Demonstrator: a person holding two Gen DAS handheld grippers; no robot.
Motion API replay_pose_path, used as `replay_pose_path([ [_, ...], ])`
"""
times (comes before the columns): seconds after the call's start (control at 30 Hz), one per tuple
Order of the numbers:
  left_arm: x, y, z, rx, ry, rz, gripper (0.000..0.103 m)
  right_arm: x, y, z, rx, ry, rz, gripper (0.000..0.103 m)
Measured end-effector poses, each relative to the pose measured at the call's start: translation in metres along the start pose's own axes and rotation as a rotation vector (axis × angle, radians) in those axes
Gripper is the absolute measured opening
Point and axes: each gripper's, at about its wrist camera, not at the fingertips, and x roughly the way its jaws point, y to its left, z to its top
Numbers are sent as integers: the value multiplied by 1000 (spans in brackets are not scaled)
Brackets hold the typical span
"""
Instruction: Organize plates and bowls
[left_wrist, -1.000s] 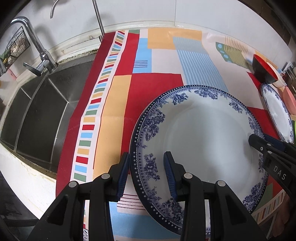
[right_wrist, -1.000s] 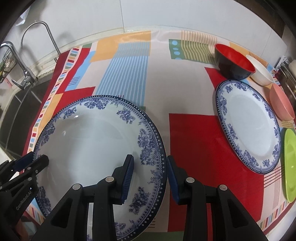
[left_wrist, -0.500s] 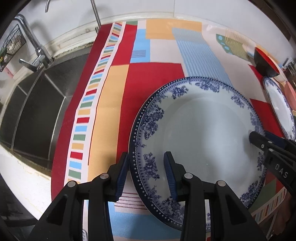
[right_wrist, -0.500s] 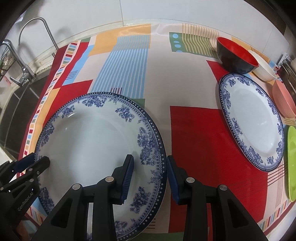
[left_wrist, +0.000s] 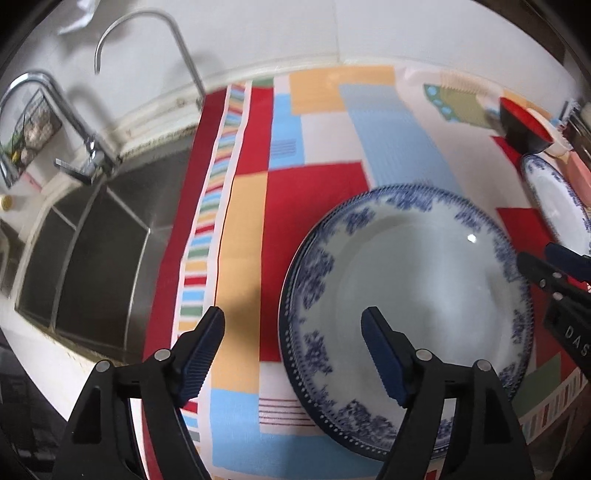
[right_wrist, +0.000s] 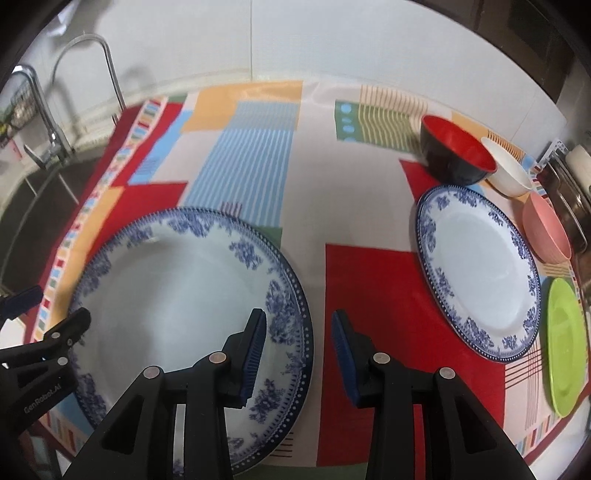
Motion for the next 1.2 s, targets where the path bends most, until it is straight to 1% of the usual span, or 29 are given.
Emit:
replay_pose_path([
  [0.07, -6, -5, 5, 22, -23, -15, 77, -4, -4, 1, 10, -10, 4, 47],
  [0.17, -16, -13, 14, 50, -50, -64, 77, -12, -12, 2, 37, -20, -10, 47],
  [0.23, -21, -20, 19, 72, -70, -80, 77, -16, -19, 2, 57, -29, -24, 54],
  [0.3, -26, -30, 26, 104, -98, -99, 79, -24, -31, 3, 89, -43, -47, 65],
  [0.33, -28, -35, 29, 116, -107, -108, 79, -26, -35, 2, 99, -49, -56, 67],
  [0.5, -38, -63, 44, 166, -149, -157, 81, -41, -67, 0, 156, -77, -119, 68],
  [0.63, -50, -86, 53, 195, -185, -173, 86, -50, -92, 0, 198, -97, -137, 68],
  [0.73, -57, -102, 60, 196, -204, -176, 89, -58, -112, 1, 216, -128, -155, 68],
  [0.97, -66, -149, 79, 208, -216, -205, 89, -69, -162, 7, 235, -175, -200, 68],
  [1.2, -68, -190, 99, 222, -237, -208, 89, -60, -208, 14, 252, -174, -210, 68],
])
